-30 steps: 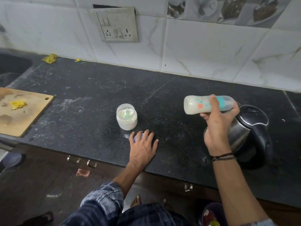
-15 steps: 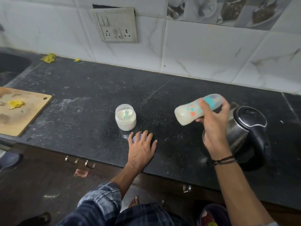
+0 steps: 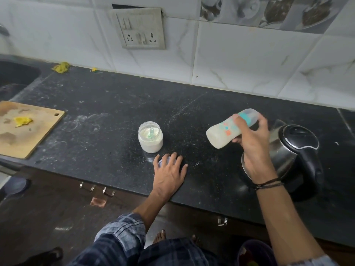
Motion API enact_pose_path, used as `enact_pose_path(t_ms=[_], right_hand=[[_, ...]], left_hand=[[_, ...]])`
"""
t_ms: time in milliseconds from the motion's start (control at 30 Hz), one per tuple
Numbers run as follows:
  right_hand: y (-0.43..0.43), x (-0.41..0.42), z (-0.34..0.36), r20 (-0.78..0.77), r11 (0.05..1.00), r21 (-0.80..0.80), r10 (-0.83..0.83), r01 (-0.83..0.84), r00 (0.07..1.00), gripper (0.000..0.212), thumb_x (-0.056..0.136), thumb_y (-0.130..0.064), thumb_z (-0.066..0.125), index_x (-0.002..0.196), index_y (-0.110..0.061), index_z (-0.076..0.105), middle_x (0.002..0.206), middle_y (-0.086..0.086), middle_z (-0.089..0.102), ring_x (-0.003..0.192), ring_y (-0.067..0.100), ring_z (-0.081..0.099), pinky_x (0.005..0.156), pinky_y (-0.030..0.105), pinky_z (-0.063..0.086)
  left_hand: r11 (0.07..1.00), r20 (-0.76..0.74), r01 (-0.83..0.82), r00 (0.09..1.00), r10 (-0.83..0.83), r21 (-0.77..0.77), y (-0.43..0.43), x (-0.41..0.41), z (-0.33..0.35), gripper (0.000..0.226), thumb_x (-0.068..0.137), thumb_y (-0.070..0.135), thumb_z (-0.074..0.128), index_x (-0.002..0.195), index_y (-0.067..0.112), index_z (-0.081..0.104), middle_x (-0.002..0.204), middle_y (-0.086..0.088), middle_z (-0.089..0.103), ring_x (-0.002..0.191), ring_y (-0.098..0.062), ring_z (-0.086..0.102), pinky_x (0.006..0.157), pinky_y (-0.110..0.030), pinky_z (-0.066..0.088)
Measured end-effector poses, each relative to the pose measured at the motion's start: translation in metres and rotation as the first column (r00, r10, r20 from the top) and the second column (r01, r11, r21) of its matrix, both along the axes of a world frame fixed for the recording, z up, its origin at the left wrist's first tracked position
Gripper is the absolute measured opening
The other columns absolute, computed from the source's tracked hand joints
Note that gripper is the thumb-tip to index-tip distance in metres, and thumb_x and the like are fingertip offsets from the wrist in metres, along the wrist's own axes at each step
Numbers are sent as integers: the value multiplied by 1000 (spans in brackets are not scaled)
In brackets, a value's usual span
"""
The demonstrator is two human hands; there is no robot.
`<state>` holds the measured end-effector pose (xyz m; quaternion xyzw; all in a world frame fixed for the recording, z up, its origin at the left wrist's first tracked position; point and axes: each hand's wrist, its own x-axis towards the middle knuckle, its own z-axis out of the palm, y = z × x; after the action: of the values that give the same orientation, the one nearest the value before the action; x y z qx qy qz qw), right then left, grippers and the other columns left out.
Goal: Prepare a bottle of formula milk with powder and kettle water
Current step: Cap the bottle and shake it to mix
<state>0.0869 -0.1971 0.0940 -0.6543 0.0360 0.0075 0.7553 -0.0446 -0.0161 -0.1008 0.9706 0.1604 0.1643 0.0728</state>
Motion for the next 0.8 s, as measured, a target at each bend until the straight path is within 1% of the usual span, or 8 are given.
enact_pose_path(t_ms=[67, 133, 167, 300, 433, 600, 733, 800], right_hand=[[1, -2, 1, 27, 998, 32, -54, 53, 998, 54, 84, -32, 83, 125, -37, 50, 116, -3, 69, 97, 9, 76, 58, 22, 56], [2, 0, 1, 4, 978, 122, -169, 167, 986, 61, 83, -40, 83, 131, -33, 47, 122, -2, 66, 97, 8, 76, 59, 22, 55], [2, 1, 2, -20, 977, 130, -170, 171, 985, 64, 83, -41, 83, 134, -30, 46, 124, -1, 65, 96, 8, 76, 59, 22, 55], [4, 1, -5, -53, 999, -19, 29, -30, 998, 61, 81, -38, 86, 131, -30, 52, 117, -1, 69, 92, 8, 76, 59, 22, 56], [5, 4, 6, -36, 974, 178, -137, 141, 990, 73, 75, -47, 85, 134, -25, 47, 121, 0, 68, 96, 10, 76, 61, 24, 56], [5, 0, 5, 24, 994, -61, 90, -88, 996, 48, 85, -33, 82, 121, -39, 52, 115, -5, 67, 95, 7, 75, 60, 21, 56], [8, -1, 9, 19, 990, 97, -108, 106, 994, 55, 86, -37, 81, 129, -32, 47, 120, -3, 65, 94, 3, 74, 63, 22, 56], [10, -1, 6, -15, 999, 35, -29, 30, 999, 53, 88, -35, 81, 130, -30, 49, 116, -4, 66, 92, 2, 75, 62, 22, 56]], left_hand=[[1000, 1, -8, 1000, 8, -1, -1, 1, -1, 37, 104, 55, 42, 122, 29, 61, 130, 7, 59, 123, -23, 56, 116, -54, 25], [1000, -4, -11, 1000, 11, -2, -1, 2, -2, 37, 104, 56, 42, 122, 30, 60, 131, 7, 59, 123, -23, 55, 116, -54, 24], [1000, -4, -8, 1000, 8, -1, -1, 2, -3, 37, 104, 56, 41, 123, 30, 59, 131, 7, 59, 123, -23, 55, 116, -54, 23], [1000, 9, -2, 1000, 2, 6, 1, 1, -5, 36, 104, 56, 42, 122, 30, 59, 130, 7, 58, 122, -22, 55, 116, -54, 25], [1000, -3, -10, 1000, 10, 8, -1, 2, -4, 37, 105, 56, 42, 123, 30, 58, 130, 7, 58, 122, -22, 55, 116, -54, 24], [1000, -17, -3, 1000, 3, 5, 1, 1, -4, 37, 105, 56, 41, 124, 29, 59, 132, 6, 58, 123, -23, 55, 116, -54, 24], [1000, -8, -8, 1000, 8, 2, -1, 1, 0, 37, 104, 55, 42, 124, 29, 60, 130, 6, 59, 122, -23, 56, 115, -54, 24], [1000, -7, -4, 1000, 4, 5, -1, 0, 1, 37, 104, 55, 42, 124, 29, 60, 130, 6, 59, 122, -23, 56, 115, -54, 24]])
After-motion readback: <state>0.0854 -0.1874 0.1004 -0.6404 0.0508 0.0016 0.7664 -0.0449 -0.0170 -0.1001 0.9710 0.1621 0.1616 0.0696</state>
